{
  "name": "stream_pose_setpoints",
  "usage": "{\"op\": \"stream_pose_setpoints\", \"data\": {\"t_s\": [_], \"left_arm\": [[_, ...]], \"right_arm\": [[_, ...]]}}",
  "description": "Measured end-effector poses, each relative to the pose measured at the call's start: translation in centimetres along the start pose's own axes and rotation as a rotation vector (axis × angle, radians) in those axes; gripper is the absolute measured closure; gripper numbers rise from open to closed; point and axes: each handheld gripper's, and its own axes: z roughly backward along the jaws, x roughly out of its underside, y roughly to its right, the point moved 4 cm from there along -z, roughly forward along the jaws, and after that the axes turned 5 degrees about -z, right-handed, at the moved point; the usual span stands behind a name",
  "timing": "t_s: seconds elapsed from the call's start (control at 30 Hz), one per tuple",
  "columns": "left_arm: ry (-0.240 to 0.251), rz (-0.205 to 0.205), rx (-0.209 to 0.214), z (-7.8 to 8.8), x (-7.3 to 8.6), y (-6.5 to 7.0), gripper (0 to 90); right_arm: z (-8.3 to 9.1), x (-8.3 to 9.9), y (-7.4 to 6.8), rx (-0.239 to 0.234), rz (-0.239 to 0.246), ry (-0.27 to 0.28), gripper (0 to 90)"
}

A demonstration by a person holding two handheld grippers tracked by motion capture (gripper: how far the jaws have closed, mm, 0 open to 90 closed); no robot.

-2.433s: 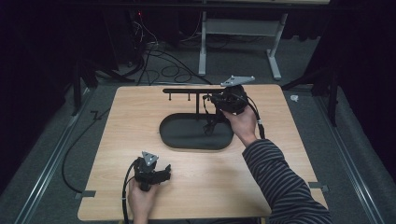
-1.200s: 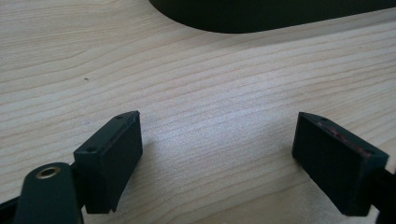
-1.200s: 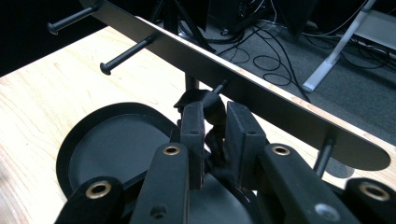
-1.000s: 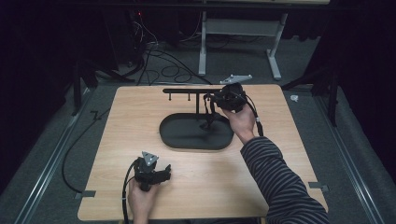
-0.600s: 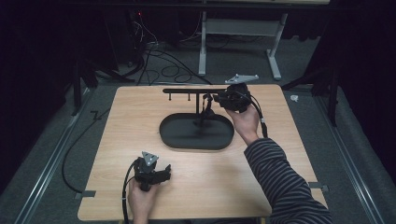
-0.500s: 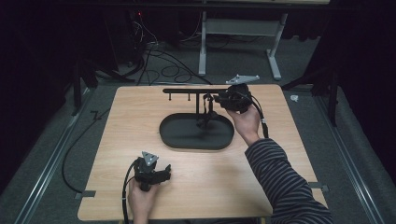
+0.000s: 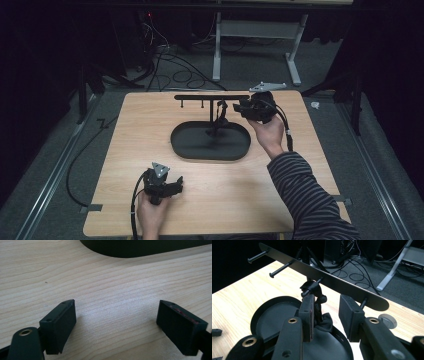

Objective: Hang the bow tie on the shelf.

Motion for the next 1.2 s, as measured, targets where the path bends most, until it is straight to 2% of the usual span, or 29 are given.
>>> {"op": "stream_pose_setpoints", "data": {"t_s": [0.2,0.6,1.2], "left_arm": [[-0.001,0.000,0.000,0.0,0.0,0.0,16.3],[-0.001,0.000,0.001,0.0,0.0,0.0,16.3],[-0.002,-0.001,0.002,0.0,0.0,0.0,16.3]], "right_arm": [[0.6,0.3,0.1,-0.002,0.007,0.003,66.0],[1.6,1.0,1.0,0.006,-0.030,0.010,67.0],[3.3,2.1,2.0,0.010,-0.050,0.027,63.1]]}}
